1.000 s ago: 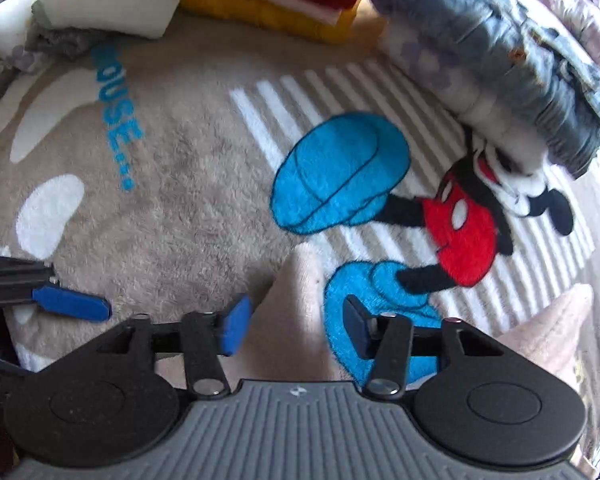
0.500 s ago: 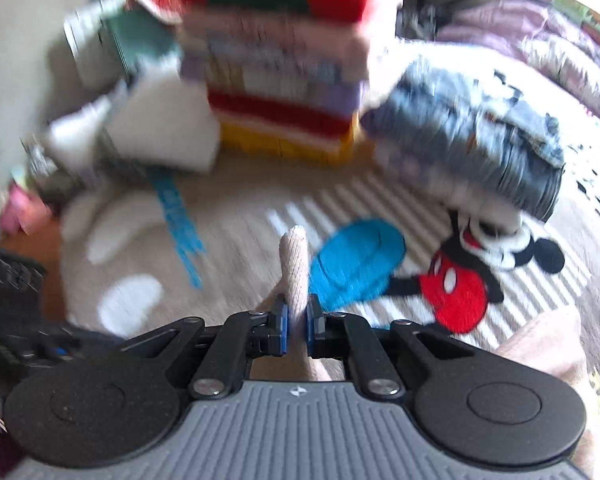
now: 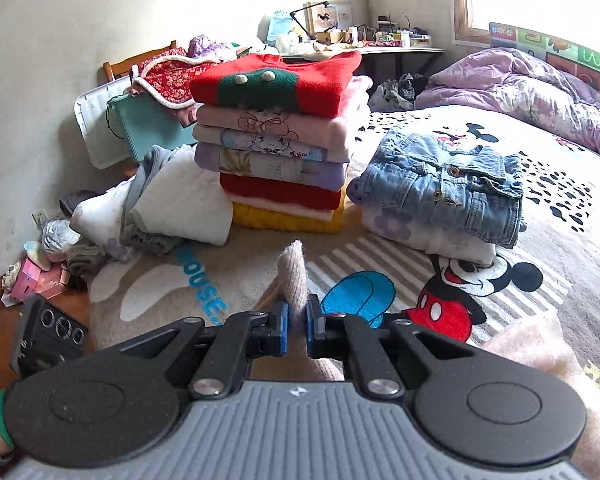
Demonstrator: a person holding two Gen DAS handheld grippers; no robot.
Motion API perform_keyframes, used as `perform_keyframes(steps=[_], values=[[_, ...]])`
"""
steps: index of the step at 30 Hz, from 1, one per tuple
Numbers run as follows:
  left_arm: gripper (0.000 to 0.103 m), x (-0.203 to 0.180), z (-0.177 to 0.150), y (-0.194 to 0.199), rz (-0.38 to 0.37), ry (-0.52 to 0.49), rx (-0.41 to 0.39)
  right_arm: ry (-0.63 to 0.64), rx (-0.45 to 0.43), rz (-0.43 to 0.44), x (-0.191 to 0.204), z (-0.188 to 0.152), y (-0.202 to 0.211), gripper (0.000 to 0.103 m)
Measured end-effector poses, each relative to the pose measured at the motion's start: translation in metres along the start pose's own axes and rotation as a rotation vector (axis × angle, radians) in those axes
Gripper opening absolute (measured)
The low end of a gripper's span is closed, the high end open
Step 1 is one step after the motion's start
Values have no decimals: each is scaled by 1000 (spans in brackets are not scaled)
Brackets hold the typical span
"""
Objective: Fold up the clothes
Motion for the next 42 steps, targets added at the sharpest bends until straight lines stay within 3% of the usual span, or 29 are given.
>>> perform_keyframes(steps=[1,2,4,8,9,10,16,25,42], values=[[75,-4,-3,-2,12,-39,12,-3,-7,-1,0,0,1,10],[69,-9,-7,-4,24,-80,23,-5,-13,-3,0,-1,1,10],[42,-14,-10,-4,43,-120,28,-4,-25,-7,0,-1,0,10],[20,-19,-18,0,84,-170,29,6,-33,-11,3,1,-7,10],[10,-19,-20,1,96,-176,28,11,-32,-11,4,1,-10,10],[7,-21,-20,5,108,-185,17,17,-30,-11,5,1,-14,10],[3,-29,-24,24,190,-256,-39,52,-14,8,22,5,-48,10],[3,-4,-25,25,346,-255,-2,92,76,20,41,-11,-117,10],[5,15,-28,27,441,-246,39,31,141,-26,26,-55,-182,11]])
Point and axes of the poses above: each gripper's, at about its wrist camera, not at the fingertips, and y roughly against the way its jaws point, x to its left, z to its top, the point moved 6 cm from there along -y, roughly the way its jaws point
